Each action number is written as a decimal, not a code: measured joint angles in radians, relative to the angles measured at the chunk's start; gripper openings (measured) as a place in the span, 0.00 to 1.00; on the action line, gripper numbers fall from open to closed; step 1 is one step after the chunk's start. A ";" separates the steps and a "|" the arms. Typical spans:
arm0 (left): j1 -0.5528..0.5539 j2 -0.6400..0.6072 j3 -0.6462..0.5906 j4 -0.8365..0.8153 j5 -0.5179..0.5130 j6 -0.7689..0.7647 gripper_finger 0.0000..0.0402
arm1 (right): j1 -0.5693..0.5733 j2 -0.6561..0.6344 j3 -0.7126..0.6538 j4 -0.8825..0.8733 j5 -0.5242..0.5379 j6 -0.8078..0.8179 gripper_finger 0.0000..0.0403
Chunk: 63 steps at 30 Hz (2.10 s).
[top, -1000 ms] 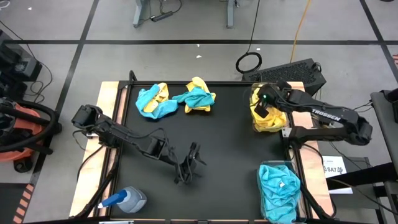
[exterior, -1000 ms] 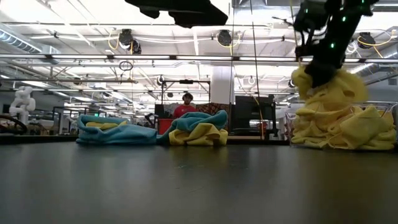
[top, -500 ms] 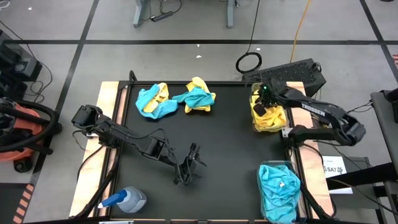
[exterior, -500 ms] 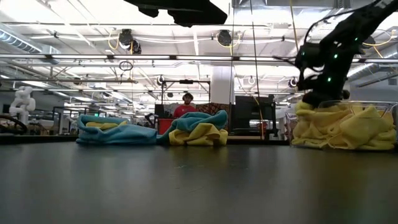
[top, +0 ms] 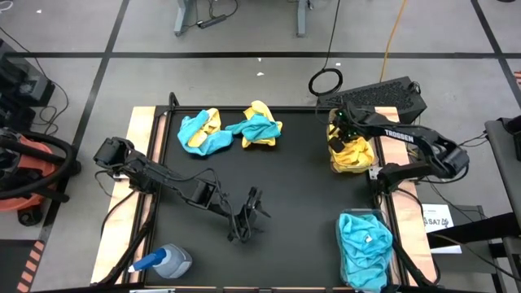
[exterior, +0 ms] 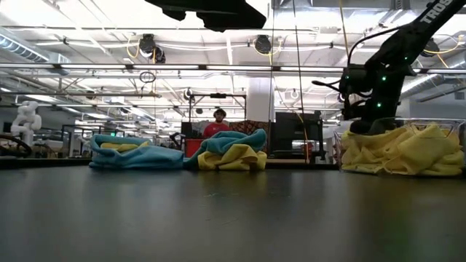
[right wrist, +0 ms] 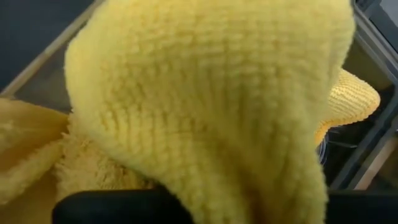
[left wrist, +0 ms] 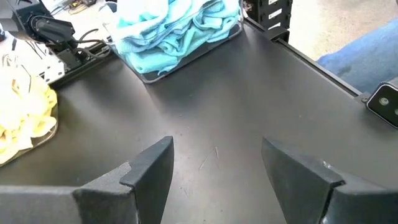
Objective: Sort microfiber towel by color & place in baskets
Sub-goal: Put the yellow towel into the top transparent bin
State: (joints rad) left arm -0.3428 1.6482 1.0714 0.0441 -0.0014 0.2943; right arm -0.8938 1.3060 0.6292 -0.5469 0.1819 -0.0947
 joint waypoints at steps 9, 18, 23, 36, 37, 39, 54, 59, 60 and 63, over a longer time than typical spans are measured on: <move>0.000 0.000 0.000 0.000 0.000 0.000 0.62 | -0.001 -0.113 -0.005 -0.054 -0.037 -0.002 0.28; 0.000 0.000 0.000 0.000 -0.001 -0.001 0.62 | -0.001 -0.325 -0.004 -0.070 -0.076 0.004 0.60; 0.002 0.000 0.000 0.002 -0.001 0.002 0.62 | -0.001 -0.417 -0.004 -0.069 -0.086 0.019 0.71; 0.003 0.000 0.000 0.004 -0.002 0.025 0.62 | -0.001 -0.520 0.033 -0.097 -0.107 0.107 0.65; 0.003 0.000 0.000 0.004 -0.003 0.026 0.62 | -0.001 -0.521 0.033 -0.099 -0.107 0.109 0.62; 0.003 0.000 0.000 0.007 -0.003 0.026 0.62 | -0.001 -0.520 0.033 -0.104 -0.107 0.109 0.53; 0.003 -0.001 0.000 0.009 -0.003 0.026 0.62 | -0.001 -0.390 0.027 -0.121 -0.101 0.141 0.03; 0.003 -0.001 0.000 0.001 -0.003 0.025 0.62 | -0.001 -0.270 0.026 -0.116 -0.075 0.150 0.01; 0.003 -0.001 0.000 -0.006 -0.003 0.025 0.62 | -0.001 -0.248 0.026 -0.116 -0.075 0.152 0.01; 0.003 -0.001 0.000 -0.013 -0.003 0.017 0.62 | -0.001 -0.188 0.026 -0.115 -0.072 0.154 0.01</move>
State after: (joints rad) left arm -0.3397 1.6474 1.0714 0.0308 -0.0040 0.3116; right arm -0.8948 1.1175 0.6552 -0.6616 0.1095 0.0593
